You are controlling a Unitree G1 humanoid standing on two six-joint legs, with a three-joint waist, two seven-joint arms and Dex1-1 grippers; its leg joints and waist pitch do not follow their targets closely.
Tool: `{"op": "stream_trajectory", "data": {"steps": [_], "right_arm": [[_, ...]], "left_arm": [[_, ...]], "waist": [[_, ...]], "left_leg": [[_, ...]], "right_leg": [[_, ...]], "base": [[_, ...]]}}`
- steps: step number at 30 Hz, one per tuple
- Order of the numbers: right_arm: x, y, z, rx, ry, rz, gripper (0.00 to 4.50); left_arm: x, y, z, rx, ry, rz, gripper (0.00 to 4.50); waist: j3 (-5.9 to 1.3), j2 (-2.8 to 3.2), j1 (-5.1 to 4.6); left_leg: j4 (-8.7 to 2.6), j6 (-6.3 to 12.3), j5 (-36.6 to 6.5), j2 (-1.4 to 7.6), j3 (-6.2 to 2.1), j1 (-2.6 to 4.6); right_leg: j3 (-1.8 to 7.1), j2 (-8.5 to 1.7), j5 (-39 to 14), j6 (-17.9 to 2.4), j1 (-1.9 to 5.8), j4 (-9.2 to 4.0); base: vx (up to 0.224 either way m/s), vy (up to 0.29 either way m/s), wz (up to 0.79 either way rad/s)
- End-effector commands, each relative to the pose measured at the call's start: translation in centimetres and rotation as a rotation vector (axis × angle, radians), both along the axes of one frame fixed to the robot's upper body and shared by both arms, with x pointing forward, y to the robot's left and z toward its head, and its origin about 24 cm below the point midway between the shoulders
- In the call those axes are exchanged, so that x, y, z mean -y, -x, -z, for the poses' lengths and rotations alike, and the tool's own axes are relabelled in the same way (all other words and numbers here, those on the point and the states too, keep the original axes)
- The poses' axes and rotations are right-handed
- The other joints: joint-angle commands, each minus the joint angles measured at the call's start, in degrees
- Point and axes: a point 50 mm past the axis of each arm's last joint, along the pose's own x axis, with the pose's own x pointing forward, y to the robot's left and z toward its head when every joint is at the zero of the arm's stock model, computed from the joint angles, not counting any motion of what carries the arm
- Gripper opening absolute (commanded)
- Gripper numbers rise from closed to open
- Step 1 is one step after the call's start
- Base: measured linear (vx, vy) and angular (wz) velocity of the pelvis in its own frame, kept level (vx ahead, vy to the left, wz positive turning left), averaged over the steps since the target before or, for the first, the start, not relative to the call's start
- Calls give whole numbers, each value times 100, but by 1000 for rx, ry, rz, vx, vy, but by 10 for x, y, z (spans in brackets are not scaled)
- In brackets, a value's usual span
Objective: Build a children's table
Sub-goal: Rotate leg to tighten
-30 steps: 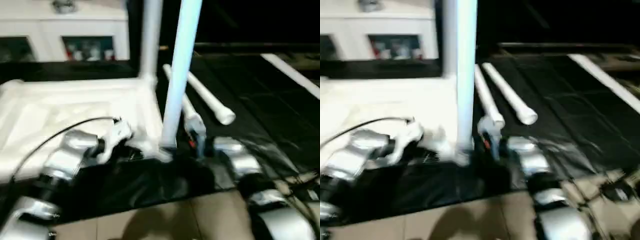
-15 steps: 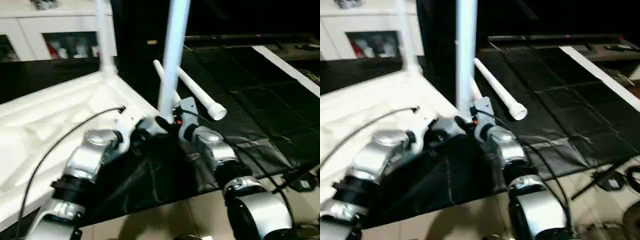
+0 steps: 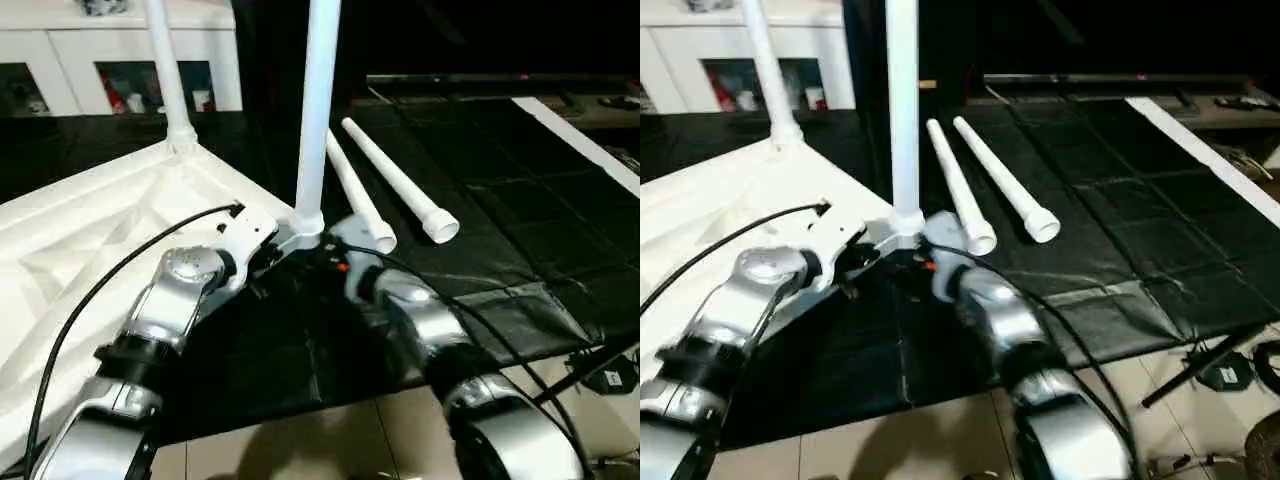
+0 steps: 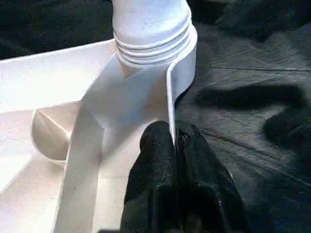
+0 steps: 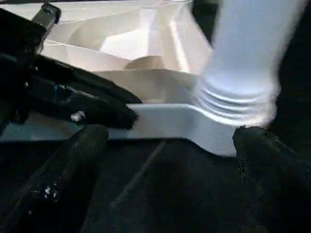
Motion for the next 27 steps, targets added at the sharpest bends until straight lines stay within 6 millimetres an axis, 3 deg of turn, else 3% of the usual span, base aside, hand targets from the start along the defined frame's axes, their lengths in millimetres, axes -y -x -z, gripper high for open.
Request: {"op": "stream_trajectory", "data": {"steps": [1, 2, 4, 5, 7, 8, 10, 12, 14, 15, 17, 18, 19, 22, 23, 24, 25, 26, 27], "right_arm": [[7, -1, -5, 26, -13, 19, 439], [9, 0, -4, 17, -3, 21, 439], [11, 2, -1, 5, 14, 11, 439], [11, 3, 0, -1, 13, 7, 446], [13, 5, 1, -7, 15, -2, 450], [14, 5, 2, -2, 21, -2, 450], [14, 6, 2, 3, 26, -2, 450], [11, 7, 2, 2, 33, -18, 450], [8, 8, 2, -3, 38, -34, 450], [7, 8, 2, -4, 38, -36, 450], [-1, 8, 3, -10, 54, -62, 450], [-1, 8, 3, -10, 54, -62, 450], [-5, 7, 3, -15, 63, -67, 450], [-12, 6, 4, -23, 74, -72, 450], [-14, 5, 4, -32, 81, -69, 450], [-16, 5, 4, -35, 84, -67, 450], [-20, 4, 4, -44, 93, -64, 450], [-20, 3, 4, -46, 94, -66, 450], [-25, 3, 4, -53, 100, -74, 450]], "left_arm": [[4, -9, -16, 122, -1, 19, 0], [3, -10, -16, 120, 2, 7, 0], [2, -10, -16, 102, 39, 11, 0], [2, -10, -17, 98, 47, 13, 28], [3, -11, -22, 109, 87, 21, 44], [2, -12, -26, 113, 112, 20, 44], [0, -13, -32, 134, 135, 24, 64], [-10, -15, -43, 171, 148, -11, 75], [-19, -15, -50, 182, 153, -34, 82], [-21, -15, -52, 184, 152, -38, 82], [-51, -12, -68, 210, 92, -109, 82], [-51, -12, -68, 210, 92, -109, 82], [-73, -9, -75, 215, 32, -164, 82], [-102, -1, -80, 207, -92, -228, 82], [-118, 4, -80, 187, -176, -255, 55], [-126, 8, -80, 173, -215, -266, 55], [-147, 18, -81, 129, -307, -302, 47], [-150, 20, -81, 122, -321, -308, 41], [-168, 30, -83, 83, -398, -346, 41]], "waist": [[-415, 85, 19], [-419, 117, 28], [-428, 80, 18], [-426, 80, 25], [-430, 85, 38], [-439, 51, 41], [-437, 46, 41], [-424, 0, 37], [-414, 15, 40], [-411, -8, 39], [-402, -26, 17], [-400, -24, -2], [-398, -42, -23], [-385, -12, -48], [-383, -5, -52], [-388, -41, -60], [-371, -41, -76], [-364, -23, -78], [-375, -20, -76]], "left_leg": [[-349, 243, -695, -5, 52, -29], [-352, 219, -709, -2, 41, -24], [-347, 210, -701, -5, 43, -39], [-347, 212, -713, -8, 45, -30], [-340, 225, -684, -2, 45, -36], [-337, 239, -647, 3, 50, -34], [-340, 236, -601, 6, 50, -36], [-346, 245, -671, 13, 50, -33], [-351, 233, -720, 13, 48, -32], [-356, 212, -722, 24, 43, -30], [-364, 179, -714, 23, 38, -41], [-368, 147, -716, 26, 35, -36], [-372, 111, -740, 35, 34, -17], [-391, 68, -753, 41, 30, 14], [-390, 51, -761, 46, 32, 28], [-393, 48, -748, 54, 29, 24], [-412, 20, -806, 50, 23, 17], [-418, -9, -841, 51, 18, 32], [-415, -57, -879, 72, 8, 53]], "right_leg": [[334, -336, -1018, -881, 462, -436], [332, -340, -1005, -886, 464, -423], [328, -341, -972, -922, 472, -418], [325, -338, -996, -933, 467, -422], [331, -351, -948, -977, 465, -413], [332, -350, -885, -988, 462, -412], [326, -343, -736, -1077, 457, -382], [321, -353, -895, -1026, 459, -396], [324, -360, -1060, -970, 453, -407], [324, -371, -1142, -933, 452, -402], [321, -370, -1261, -883, 446, -403], [321, -363, -1279, -860, 435, -397], [322, -359, -1272, -861, 417, -394], [328, -343, -1180, -897, 395, -382], [334, -348, -1129, -919, 382, -378], [334, -349, -1063, -940, 390, -364], [339, -348, -1103, -927, 388, -353], [339, -355, -1150, -923, 374, -356], [345, -376, -1111, -944, 365, -338]], "base": [[0, 0, 0], [0, 0, 0], [0, 0, 0], [0, 0, 0], [0, 0, 0], [0, 0, 0], [0, 0, 0], [0, 0, 0], [0, 0, 0], [0, 0, 0], [0, 0, 0], [0, 0, 0], [0, 0, 0], [0, 0, 0], [0, 0, 0], [0, 0, 0], [0, 0, 0], [0, 0, 0], [0, 0, 0]]}}
